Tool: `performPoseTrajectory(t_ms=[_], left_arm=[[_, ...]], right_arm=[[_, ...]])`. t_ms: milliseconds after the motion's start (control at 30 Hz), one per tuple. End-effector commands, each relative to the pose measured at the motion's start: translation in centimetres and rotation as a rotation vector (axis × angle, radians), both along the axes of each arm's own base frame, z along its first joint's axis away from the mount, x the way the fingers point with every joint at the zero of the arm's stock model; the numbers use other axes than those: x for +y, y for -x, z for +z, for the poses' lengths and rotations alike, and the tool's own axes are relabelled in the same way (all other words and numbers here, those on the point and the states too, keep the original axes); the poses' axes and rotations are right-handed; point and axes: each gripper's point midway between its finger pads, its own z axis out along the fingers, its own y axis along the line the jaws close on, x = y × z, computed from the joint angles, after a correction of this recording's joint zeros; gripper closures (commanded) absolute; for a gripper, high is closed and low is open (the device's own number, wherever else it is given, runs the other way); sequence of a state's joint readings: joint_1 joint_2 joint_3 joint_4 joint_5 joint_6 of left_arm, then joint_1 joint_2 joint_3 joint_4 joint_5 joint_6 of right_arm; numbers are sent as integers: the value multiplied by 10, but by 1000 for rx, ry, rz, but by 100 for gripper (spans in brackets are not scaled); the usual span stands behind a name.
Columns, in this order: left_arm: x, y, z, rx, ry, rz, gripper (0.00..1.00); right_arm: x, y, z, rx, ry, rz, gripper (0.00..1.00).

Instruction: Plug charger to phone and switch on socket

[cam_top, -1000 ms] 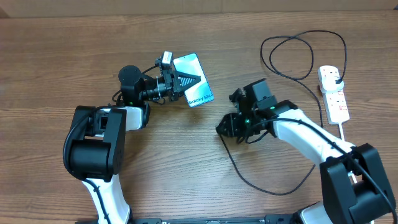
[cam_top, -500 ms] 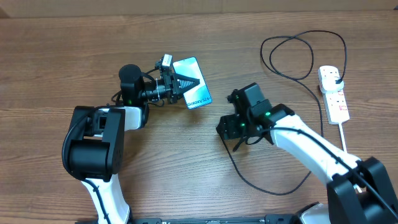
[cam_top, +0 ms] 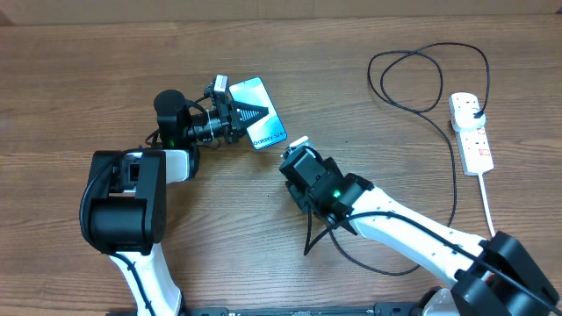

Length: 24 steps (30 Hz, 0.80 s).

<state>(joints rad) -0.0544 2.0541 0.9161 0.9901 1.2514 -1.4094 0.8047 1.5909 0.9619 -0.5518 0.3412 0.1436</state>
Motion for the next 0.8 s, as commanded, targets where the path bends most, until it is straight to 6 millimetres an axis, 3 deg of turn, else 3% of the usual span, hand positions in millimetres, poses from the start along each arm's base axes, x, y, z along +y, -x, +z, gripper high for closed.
performPoseTrajectory(t_ms=[0,133,367,600,767], left_arm=[[1,-1,4,-45,-6,-3,96],[1,0,4,-54,-8,-5,96],[1,0,4,-55,-8,-9,96],[0,2,4,-56,-7,-20,96],[0,2,4,-55,-7,-20,96]], right_arm=[[-3,-10,-5,-31,67,10,37],[6,-6,-17,19,37,39,38],[13,-8,-25,59,-20,46,52],[11,-1,-46,118,8,53,52],[7,0,-61,150,36,46,47]])
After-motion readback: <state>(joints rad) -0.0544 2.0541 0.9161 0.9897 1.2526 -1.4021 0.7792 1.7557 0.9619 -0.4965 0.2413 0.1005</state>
